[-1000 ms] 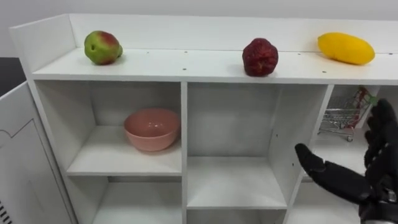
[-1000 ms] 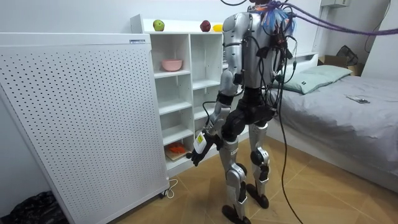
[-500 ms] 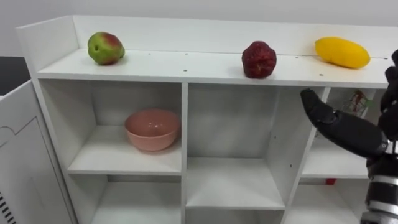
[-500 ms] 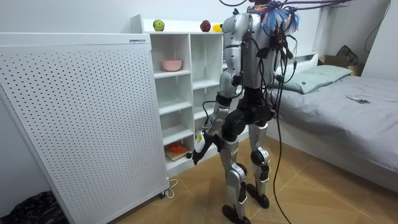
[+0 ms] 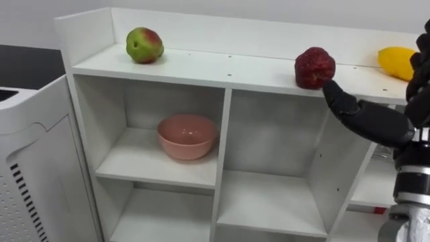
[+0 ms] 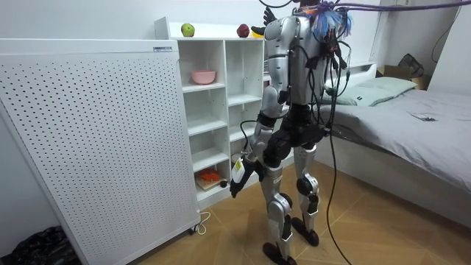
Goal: Arrange fruit in the closet
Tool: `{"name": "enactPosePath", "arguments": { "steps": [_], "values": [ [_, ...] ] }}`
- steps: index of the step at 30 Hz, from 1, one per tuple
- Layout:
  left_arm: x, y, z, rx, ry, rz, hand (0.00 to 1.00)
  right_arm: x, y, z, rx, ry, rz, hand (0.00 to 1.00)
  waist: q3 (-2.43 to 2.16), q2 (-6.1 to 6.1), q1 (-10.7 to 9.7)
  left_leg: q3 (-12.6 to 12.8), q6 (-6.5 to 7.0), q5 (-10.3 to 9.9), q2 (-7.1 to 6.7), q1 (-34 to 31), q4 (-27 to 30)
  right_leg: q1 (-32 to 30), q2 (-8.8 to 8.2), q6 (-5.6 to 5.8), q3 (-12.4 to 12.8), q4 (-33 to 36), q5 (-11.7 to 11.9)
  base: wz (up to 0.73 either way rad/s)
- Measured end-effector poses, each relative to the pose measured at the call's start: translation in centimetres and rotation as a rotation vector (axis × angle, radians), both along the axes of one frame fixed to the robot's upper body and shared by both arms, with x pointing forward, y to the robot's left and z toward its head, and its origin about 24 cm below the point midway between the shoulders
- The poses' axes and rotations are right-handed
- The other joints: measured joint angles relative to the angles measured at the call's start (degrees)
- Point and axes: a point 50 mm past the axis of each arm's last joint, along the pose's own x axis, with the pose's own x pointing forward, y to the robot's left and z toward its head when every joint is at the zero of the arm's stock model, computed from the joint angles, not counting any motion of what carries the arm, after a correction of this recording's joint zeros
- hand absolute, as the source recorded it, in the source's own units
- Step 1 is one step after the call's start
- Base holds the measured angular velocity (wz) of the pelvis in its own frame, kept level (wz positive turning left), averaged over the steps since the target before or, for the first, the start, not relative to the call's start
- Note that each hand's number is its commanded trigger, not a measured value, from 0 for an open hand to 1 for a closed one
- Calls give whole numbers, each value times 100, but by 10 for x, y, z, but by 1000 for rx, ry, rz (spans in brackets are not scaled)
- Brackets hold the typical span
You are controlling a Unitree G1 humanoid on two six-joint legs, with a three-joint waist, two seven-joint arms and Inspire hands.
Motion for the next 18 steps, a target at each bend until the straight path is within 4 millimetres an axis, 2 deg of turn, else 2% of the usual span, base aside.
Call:
{"name": "enactPosePath", "arguments": {
  "steps": [9,18],
  "values": [
    [2,0,0,-14,11,-5,0,2,2,6,1,-21,7,0,9,9,-3,-2,0,0,-1,-43,50,6,-7,0,-19,11,0,0],
    [3,2,0,-16,14,-6,0,3,0,7,23,-20,21,0,33,-45,7,-21,0,0,0,-63,52,-7,-3,0,-39,16,0,1]
  ]
}}
